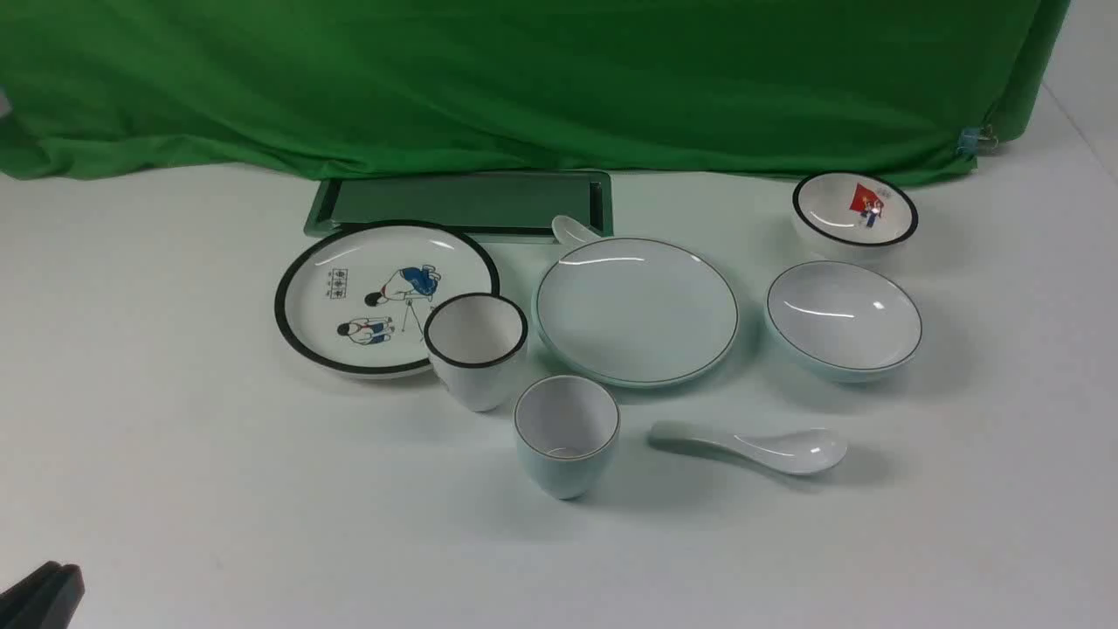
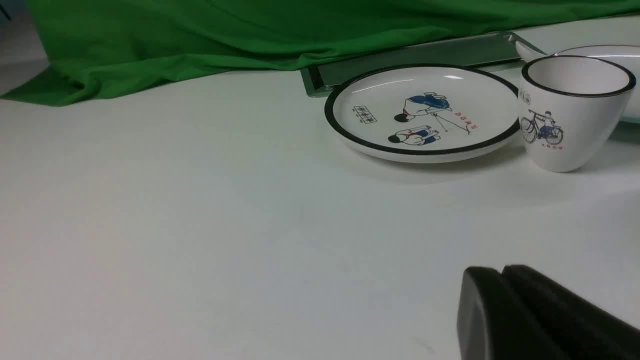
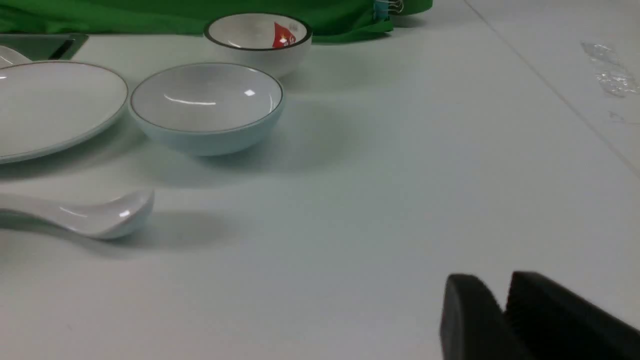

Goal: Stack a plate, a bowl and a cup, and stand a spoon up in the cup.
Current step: Use the right arm to grab a blue rice bowl

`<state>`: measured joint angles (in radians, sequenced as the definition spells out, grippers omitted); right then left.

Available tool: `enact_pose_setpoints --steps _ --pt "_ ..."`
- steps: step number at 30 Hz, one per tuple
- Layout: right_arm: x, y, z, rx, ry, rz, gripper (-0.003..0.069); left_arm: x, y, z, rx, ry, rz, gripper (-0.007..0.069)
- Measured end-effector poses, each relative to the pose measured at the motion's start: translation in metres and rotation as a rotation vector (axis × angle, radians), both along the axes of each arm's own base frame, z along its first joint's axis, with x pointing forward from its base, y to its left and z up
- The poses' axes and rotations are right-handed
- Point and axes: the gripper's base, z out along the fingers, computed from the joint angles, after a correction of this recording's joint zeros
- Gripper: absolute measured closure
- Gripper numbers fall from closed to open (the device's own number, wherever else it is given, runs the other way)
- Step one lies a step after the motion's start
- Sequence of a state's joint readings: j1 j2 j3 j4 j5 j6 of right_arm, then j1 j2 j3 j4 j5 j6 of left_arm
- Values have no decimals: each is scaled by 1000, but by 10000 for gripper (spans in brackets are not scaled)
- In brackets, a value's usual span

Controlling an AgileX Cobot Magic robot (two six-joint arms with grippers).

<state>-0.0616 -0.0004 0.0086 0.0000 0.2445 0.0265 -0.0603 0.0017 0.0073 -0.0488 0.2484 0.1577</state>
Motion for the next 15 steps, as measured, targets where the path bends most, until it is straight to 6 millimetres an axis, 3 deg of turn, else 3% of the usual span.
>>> enact_pose_setpoints --steps 15 --pt "0 0 0 0 0 0 464 0 0 0 0 0 0 654"
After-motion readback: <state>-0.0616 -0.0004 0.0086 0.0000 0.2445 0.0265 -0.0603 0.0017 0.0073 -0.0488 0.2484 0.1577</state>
